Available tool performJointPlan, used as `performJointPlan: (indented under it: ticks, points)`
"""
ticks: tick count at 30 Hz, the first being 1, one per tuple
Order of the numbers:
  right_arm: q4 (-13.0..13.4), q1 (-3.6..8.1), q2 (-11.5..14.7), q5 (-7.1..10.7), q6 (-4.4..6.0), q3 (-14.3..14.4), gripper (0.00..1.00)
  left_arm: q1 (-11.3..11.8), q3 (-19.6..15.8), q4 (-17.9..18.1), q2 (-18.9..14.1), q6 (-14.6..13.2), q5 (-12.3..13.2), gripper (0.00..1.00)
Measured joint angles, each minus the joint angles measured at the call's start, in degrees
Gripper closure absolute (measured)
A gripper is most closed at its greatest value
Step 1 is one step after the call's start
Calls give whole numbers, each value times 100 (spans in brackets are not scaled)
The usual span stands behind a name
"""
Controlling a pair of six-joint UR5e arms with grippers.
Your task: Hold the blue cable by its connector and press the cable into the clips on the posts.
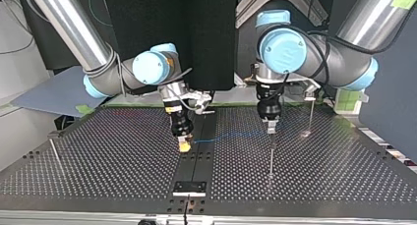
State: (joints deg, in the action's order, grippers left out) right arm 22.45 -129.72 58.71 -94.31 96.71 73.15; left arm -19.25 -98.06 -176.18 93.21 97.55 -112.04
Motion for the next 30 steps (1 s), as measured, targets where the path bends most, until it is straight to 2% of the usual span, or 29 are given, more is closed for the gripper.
performJointPlan:
  ticks: [6,15,22,30]
  points:
    - [5,-1,-7,0,-9,-3,100,-75,0,58,75,36,-5,0]
    - [3,-17,-20,0,-16,0,100,-155,0,191,422,18,-64,0]
    - [5,-25,-39,0,-21,-1,100,-183,0,212,456,-116,-234,0]
    - [11,-24,-69,-12,-24,-1,100,-283,0,98,456,-249,-284,0]
